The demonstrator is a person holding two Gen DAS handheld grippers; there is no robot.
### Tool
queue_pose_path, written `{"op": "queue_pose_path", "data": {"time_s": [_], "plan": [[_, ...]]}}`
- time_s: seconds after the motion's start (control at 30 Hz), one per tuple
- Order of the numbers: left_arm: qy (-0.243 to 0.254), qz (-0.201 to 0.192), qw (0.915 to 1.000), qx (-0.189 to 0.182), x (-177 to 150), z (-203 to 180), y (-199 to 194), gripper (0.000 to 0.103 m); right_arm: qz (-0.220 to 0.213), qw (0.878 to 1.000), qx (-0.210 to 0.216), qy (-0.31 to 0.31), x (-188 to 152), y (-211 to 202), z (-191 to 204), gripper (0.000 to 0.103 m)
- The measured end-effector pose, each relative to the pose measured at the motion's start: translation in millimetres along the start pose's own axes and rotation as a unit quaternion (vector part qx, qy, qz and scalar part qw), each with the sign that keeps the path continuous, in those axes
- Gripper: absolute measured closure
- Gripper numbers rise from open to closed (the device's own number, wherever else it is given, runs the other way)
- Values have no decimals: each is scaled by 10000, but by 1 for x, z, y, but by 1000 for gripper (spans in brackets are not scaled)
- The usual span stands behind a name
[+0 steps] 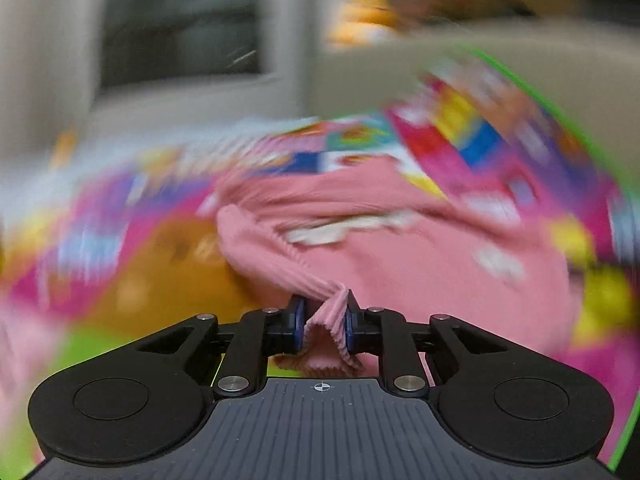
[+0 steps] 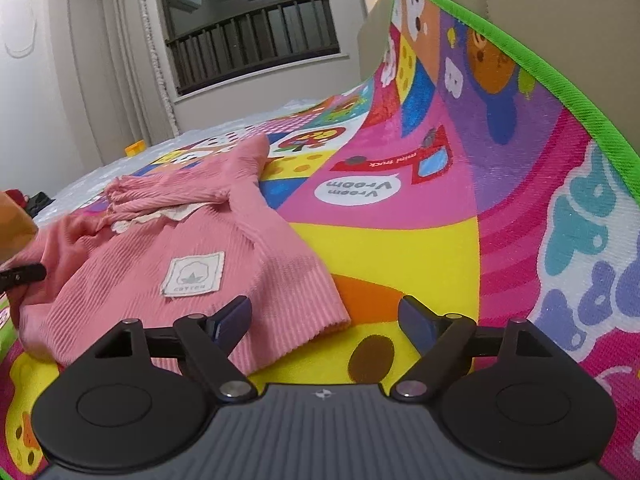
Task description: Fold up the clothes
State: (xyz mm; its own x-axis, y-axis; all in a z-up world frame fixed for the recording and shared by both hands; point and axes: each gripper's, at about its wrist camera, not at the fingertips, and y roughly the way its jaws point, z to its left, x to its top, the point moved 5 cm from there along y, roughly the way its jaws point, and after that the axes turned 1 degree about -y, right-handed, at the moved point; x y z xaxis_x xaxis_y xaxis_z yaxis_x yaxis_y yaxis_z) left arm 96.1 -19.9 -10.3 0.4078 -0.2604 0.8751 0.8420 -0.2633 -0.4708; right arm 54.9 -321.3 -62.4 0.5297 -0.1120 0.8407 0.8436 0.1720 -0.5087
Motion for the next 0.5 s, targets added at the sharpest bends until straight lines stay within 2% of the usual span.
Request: {"op": "queue_pose_path", "data": {"time_s": [0.03,0.07,0.13,0.23,0.3,0.37,0.5], "plan": [[626,53,9980,-36,-4,-19,-3,83,-5,10000,4,-32,-1,0,1,21],[1245,110,9921,-76,-9,-38,-7,83,-10,10000,8,-63,-2,0,2,20],[1932,265,9805,-228,-26,-63,-9,83,-18,9999,6,-138,-3,0,4,19],[1859,264,9819,-253,-38,-67,-8,83,3,9994,-63,-340,-5,2,10,16],[1517,255,9872,-427,-39,-61,-8,80,36,9991,-71,-422,-4,2,13,15],[1164,247,9911,-606,-40,-55,-8,65,54,9998,79,-198,1,-1,11,14],[452,228,9941,-959,-41,-43,-8,52,127,9979,340,543,15,-3,1,14]]}}
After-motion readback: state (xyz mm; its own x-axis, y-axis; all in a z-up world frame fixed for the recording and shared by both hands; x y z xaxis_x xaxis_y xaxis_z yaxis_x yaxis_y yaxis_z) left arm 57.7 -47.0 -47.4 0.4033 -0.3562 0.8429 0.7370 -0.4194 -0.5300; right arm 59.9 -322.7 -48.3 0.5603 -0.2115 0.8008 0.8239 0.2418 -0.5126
